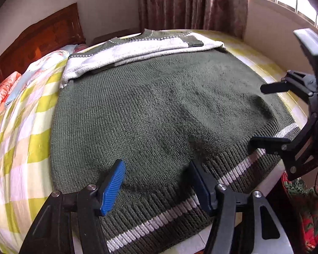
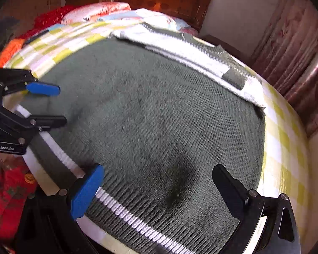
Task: Fold small clothes
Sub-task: 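Move both grippers back toward the sweater hem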
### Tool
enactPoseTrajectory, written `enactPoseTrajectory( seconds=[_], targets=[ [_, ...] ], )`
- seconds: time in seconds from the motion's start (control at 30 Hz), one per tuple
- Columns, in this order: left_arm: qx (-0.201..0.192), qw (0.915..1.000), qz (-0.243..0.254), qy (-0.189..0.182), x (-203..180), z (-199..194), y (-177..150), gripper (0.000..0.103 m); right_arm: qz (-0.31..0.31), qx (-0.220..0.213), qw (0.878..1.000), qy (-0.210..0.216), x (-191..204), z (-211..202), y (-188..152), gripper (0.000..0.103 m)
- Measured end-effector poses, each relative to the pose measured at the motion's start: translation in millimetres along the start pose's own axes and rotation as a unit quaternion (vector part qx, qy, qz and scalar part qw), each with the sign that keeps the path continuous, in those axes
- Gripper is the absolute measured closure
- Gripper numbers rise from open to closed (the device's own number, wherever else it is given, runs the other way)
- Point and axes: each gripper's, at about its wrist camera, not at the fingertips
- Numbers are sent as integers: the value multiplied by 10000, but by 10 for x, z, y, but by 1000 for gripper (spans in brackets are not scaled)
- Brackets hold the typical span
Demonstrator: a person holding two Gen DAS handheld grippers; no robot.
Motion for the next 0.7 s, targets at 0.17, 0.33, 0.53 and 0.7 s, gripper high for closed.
enactPoseTrajectory(
  seconds=[0.17, 0.33, 0.53, 0.7],
  targets=[
    [-85, 9998, -187, -29, 218, -105, -213, 17, 585, -92, 9969, 523, -312, -12, -289, 0],
    [-104, 9994, -319, -57, 289, -174, -290, 22, 873, 40, 9950, 487, -410, -111, -444, 0],
    [-449, 9922, -1039, -523, 662, -567, -495, 33, 1548, -200, 9870, 391, -600, -456, -923, 0],
    [-182, 9813, -1770, -728, 984, -517, -578, 34, 2166, -211, 9748, 492, -686, -473, -1190, 0]
  ],
)
Point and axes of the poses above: each gripper's, at about its wrist camera, not at the fingertips, and z roughly the way its jaws point, x to its left, y to its top, and after that the axes turned 8 degrees about -z, right-handed
